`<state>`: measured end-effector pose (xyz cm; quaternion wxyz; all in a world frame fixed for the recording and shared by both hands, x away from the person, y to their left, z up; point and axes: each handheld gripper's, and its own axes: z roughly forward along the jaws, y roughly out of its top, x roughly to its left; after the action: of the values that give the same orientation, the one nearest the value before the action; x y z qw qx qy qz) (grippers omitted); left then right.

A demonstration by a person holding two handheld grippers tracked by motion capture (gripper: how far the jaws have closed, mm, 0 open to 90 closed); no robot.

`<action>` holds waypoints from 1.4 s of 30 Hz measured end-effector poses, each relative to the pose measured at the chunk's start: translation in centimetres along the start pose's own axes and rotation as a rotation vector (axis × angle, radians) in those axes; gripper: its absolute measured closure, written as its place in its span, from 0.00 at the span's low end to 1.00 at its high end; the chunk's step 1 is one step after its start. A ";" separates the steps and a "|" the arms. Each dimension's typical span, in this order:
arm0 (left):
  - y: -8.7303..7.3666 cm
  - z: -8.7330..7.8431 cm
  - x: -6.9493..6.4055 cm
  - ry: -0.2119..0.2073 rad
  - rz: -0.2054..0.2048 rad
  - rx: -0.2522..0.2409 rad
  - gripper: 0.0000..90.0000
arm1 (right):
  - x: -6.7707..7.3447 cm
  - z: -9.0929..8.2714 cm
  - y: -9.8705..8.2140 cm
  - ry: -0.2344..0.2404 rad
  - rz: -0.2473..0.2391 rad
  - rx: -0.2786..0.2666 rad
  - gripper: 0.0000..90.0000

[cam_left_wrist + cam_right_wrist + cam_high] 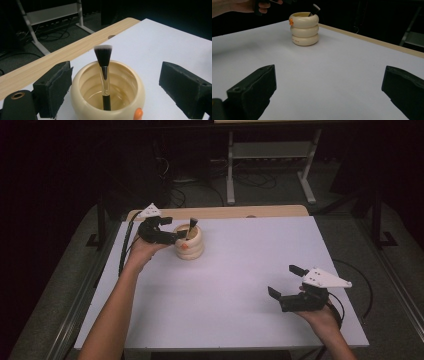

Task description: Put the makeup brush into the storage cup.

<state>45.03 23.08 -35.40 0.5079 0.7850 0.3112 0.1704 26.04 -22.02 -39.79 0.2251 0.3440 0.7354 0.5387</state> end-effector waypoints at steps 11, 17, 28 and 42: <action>-0.2 -1.3 -0.6 -0.010 -0.005 0.002 0.12 | -0.1 0.0 0.0 -0.002 0.000 -0.003 0.00; -0.7 -1.8 -1.0 -0.013 -0.003 0.016 0.12 | -0.1 0.1 0.0 -0.003 0.000 0.003 0.00; -1.4 -2.7 -2.0 -0.026 0.005 0.026 0.12 | -0.2 0.0 0.0 -0.011 0.000 0.004 0.00; -2.6 -4.4 -3.7 -0.027 -0.004 0.011 0.13 | -0.2 0.0 0.0 -0.011 0.002 0.005 0.00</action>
<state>38.84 24.40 -35.70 0.5080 0.7894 0.3069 0.1570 26.12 -22.18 -39.80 0.2276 0.3485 0.7351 0.5351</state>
